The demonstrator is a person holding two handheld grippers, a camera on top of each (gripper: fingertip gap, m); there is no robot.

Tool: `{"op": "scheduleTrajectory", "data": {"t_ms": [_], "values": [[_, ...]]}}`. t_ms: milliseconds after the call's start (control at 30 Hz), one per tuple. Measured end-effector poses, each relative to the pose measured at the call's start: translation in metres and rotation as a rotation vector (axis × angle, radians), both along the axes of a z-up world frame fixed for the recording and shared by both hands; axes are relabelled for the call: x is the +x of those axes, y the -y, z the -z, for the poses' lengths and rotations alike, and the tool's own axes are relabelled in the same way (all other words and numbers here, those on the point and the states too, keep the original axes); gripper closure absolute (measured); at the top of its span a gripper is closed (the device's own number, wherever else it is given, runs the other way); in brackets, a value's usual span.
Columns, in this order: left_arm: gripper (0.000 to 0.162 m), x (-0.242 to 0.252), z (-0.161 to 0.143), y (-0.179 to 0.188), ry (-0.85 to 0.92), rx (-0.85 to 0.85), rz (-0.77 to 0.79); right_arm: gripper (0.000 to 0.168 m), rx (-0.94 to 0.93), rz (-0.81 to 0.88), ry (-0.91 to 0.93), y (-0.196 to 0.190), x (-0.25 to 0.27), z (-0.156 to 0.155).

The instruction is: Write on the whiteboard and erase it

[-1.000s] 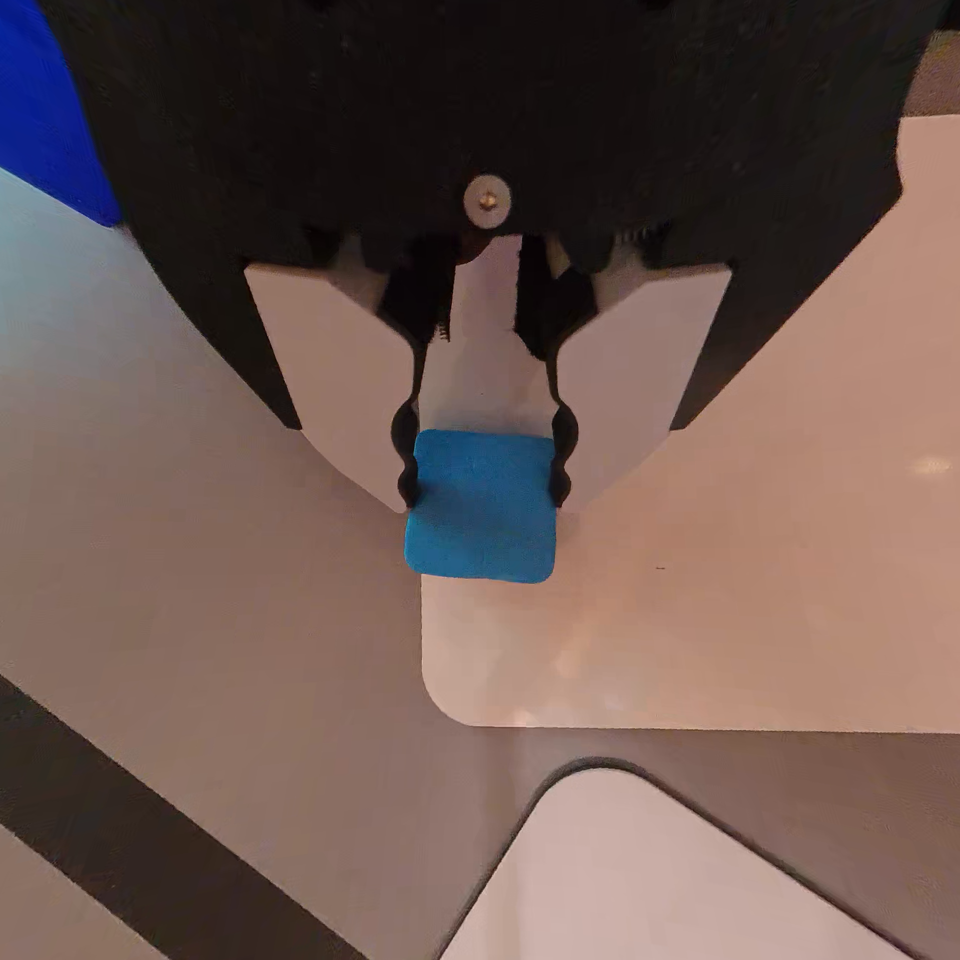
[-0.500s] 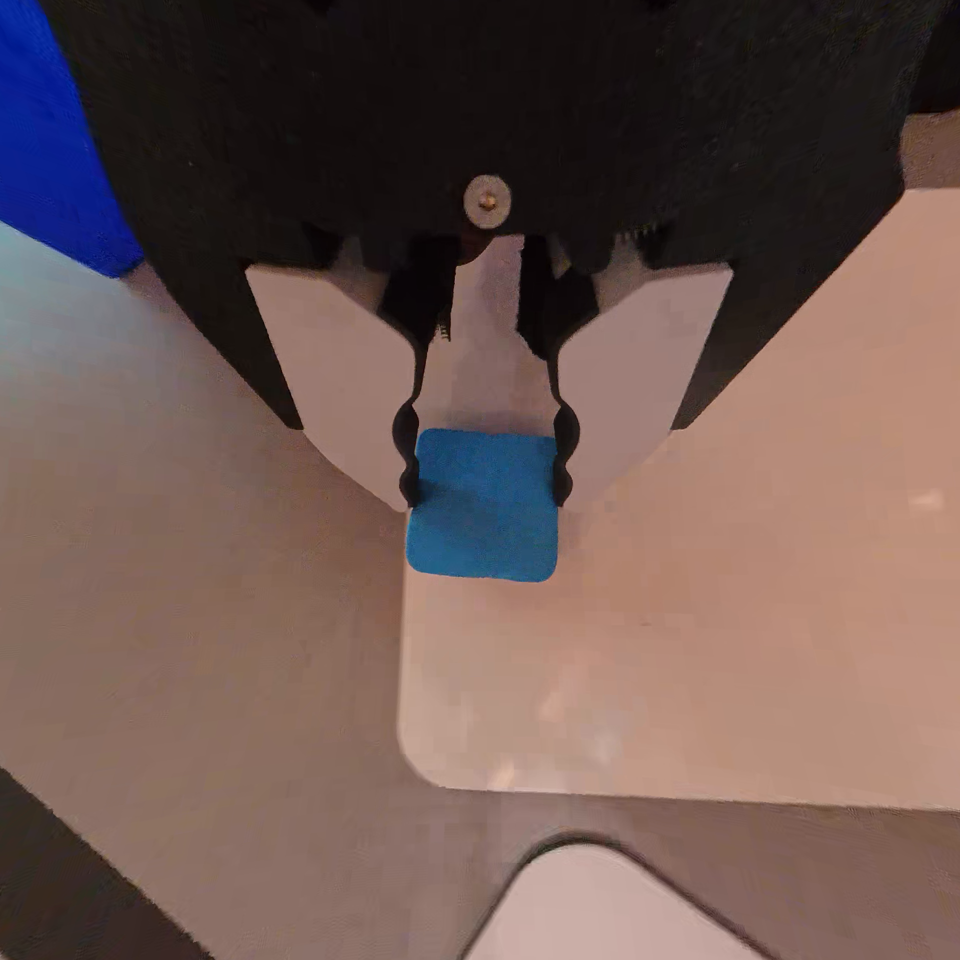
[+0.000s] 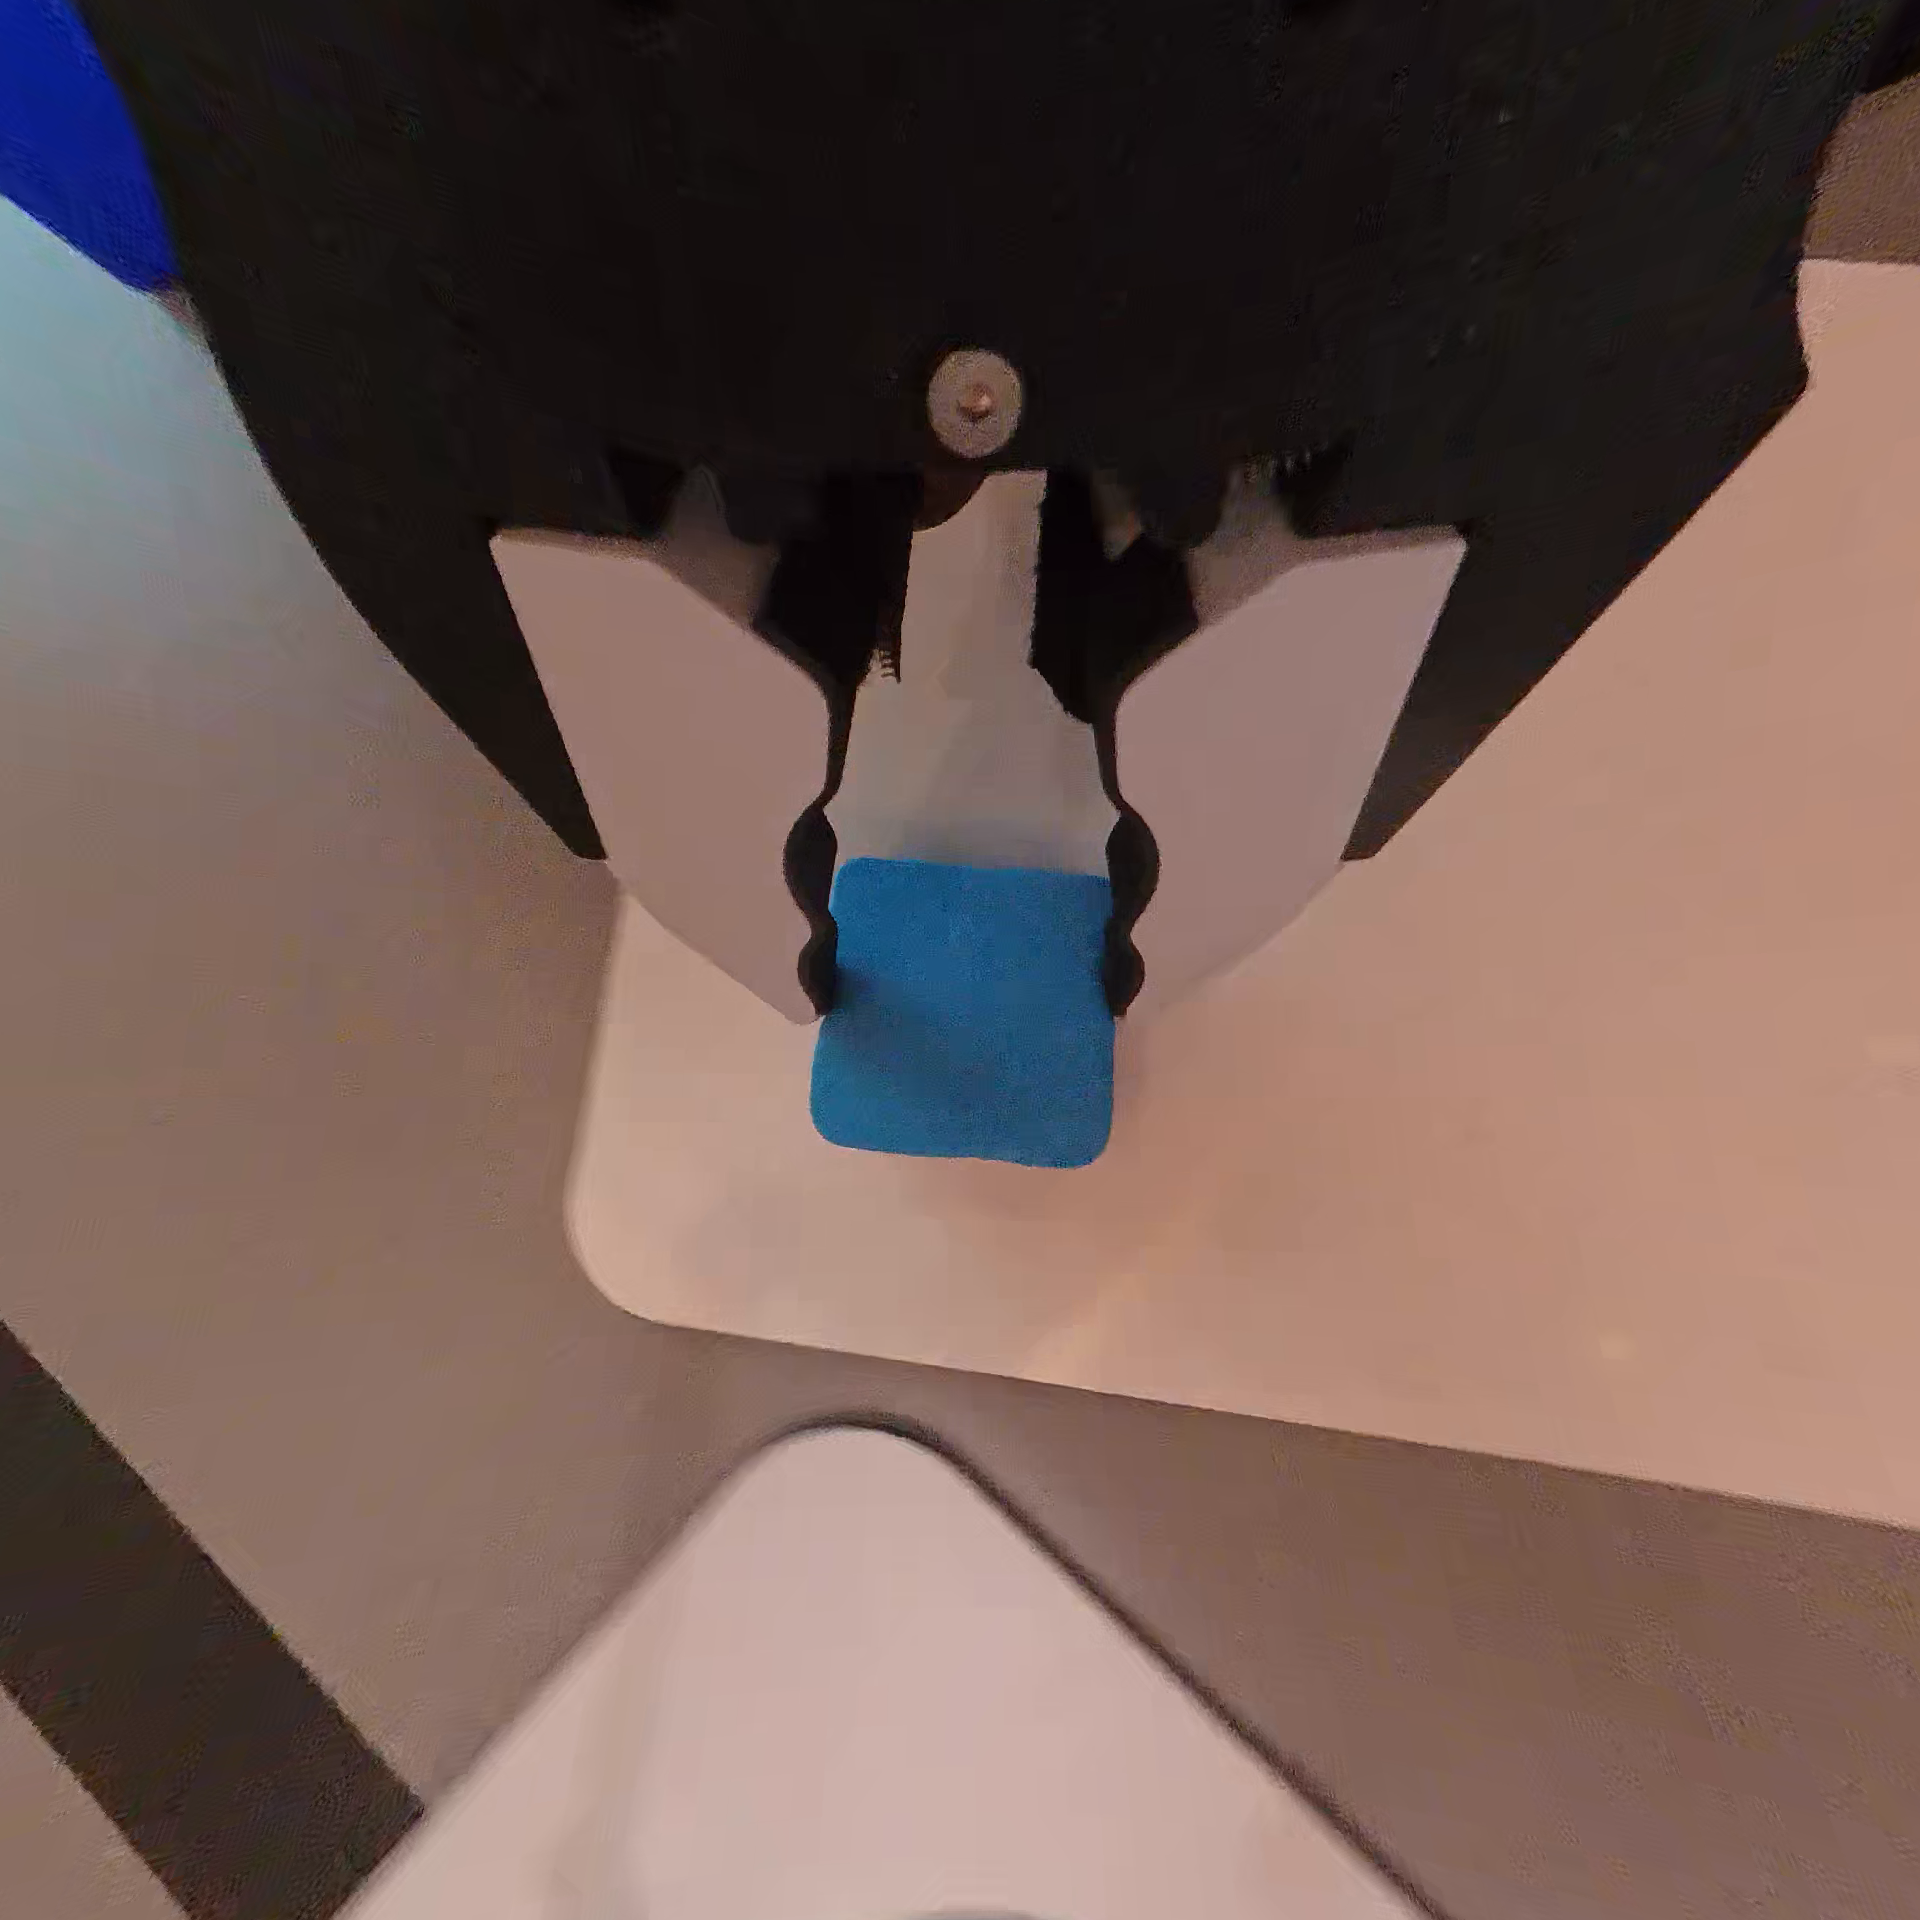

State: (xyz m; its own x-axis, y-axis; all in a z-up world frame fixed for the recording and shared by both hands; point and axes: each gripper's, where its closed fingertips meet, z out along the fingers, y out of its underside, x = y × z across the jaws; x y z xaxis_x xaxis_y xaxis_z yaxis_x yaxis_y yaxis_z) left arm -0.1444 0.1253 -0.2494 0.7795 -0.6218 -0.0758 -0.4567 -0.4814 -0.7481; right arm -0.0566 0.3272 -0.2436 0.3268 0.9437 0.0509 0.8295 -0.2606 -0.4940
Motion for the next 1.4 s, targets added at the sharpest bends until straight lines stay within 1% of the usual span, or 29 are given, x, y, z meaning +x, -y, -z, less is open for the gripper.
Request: {"op": "scheduleTrajectory", "data": {"t_ms": [33, 100, 133, 267, 367, 433, 467, 500, 567, 633, 667, 700, 767, 800, 867, 900, 967, 1067, 1133, 1167, 1200, 1233, 1267, 1333, 1400], "values": [[0.161, 0.000, 0.000, 0.000, 0.000, 0.000, 0.000, 0.118, -0.011, 0.038, -0.013, -0.012, 0.009, 0.000], [0.161, -0.001, 0.000, 0.000, 0.001, 0.000, -0.005, 0.118, 0.033, 0.033, 0.007, -0.004, 0.014, 0.000], [0.161, -0.001, 0.000, -0.001, 0.001, -0.001, -0.007, 0.118, 0.030, -0.001, 0.015, 0.015, 0.011, 0.000], [0.161, -0.001, 0.000, -0.001, 0.001, 0.000, -0.008, 0.118, 0.028, -0.195, -0.054, 0.123, -0.017, -0.001], [0.162, -0.003, 0.000, 0.000, -0.009, 0.008, -0.015, 0.118, -0.015, -0.311, -0.094, 0.194, -0.018, -0.002], [0.162, -0.003, 0.000, 0.001, -0.001, 0.002, -0.009, 0.118, -0.074, -0.339, -0.159, 0.224, -0.008, -0.011], [0.162, -0.004, 0.000, 0.002, 0.006, -0.004, -0.011, 0.118, -0.089, -0.310, -0.234, 0.228, -0.001, -0.025], [0.162, -0.005, 0.000, 0.003, 0.010, -0.007, -0.016, 0.118, -0.069, -0.259, -0.316, 0.221, 0.009, -0.046], [0.162, -0.007, 0.000, 0.004, 0.011, -0.006, -0.025, 0.118, 0.050, -0.095, -0.434, 0.187, 0.052, -0.093], [0.159, -0.009, -0.001, 0.004, 0.010, 0.000, -0.036, 0.117, 0.214, 0.145, -0.458, 0.138, 0.124, -0.130], [0.155, -0.010, -0.001, 0.003, 0.009, 0.002, -0.046, 0.117, 0.289, 0.279, -0.437, 0.113, 0.168, -0.140], [0.152, -0.011, -0.001, 0.003, 0.011, 0.000, -0.048, 0.118, 0.351, 0.414, -0.385, 0.091, 0.215, -0.143], [0.147, -0.010, -0.006, 0.003, 0.024, 0.016, -0.056, 0.117, 0.396, 0.645, -0.238, 0.056, 0.301, -0.128], [0.146, -0.010, -0.013, 0.002, 0.032, 0.043, -0.065, 0.117, 0.380, 0.722, -0.178, 0.043, 0.333, -0.113], [0.142, -0.010, -0.033, 0.001, 0.047, 0.113, -0.088, 0.117, 0.319, 0.791, -0.072, 0.027, 0.371, -0.079], [0.141, -0.010, -0.044, 0.002, 0.050, 0.150, -0.103, 0.117, 0.295, 0.803, -0.026, 0.021, 0.381, -0.063], [0.136, -0.008, -0.071, 0.006, 0.075, 0.244, -0.138, 0.117, 0.260, 0.814, 0.008, 0.015, 0.388, -0.043], [0.132, 0.002, -0.112, 0.024, 0.162, 0.371, -0.172, 0.117, 0.238, 0.840, 0.034, 0.009, 0.394, -0.030], [0.127, 0.001, -0.132, 0.040, 0.183, 0.418, -0.221, 0.116, 0.168, 0.843, 0.056, 0.011, 0.394, -0.019], [0.123, -0.003, -0.142, 0.049, 0.188, 0.435, -0.259, 0.111, 0.147, 0.838, 0.061, 0.012, 0.394, -0.016], [0.117, -0.008, -0.152, 0.059, 0.190, 0.451, -0.305, 0.102, 0.153, 0.841, 0.059, 0.010, 0.394, -0.017], [0.106, -0.016, -0.163, 0.069, 0.188, 0.477, -0.355, 0.101, 0.173, 0.846, 0.046, 0.009, 0.394, -0.021], [0.094, -0.027, -0.174, 0.080, 0.184, 0.506, -0.419, 0.096, 0.205, 0.852, 0.022, 0.008, 0.393, -0.028], [0.072, -0.055, -0.189, 0.103, 0.161, 0.555, -0.568, 0.084, 0.290, 0.876, -0.041, 0.009, 0.392, -0.048], [0.052, -0.089, -0.192, 0.130, 0.094, 0.569, -0.747, 0.078, 0.393, 0.898, -0.168, 0.015, 0.388, -0.077]]}}
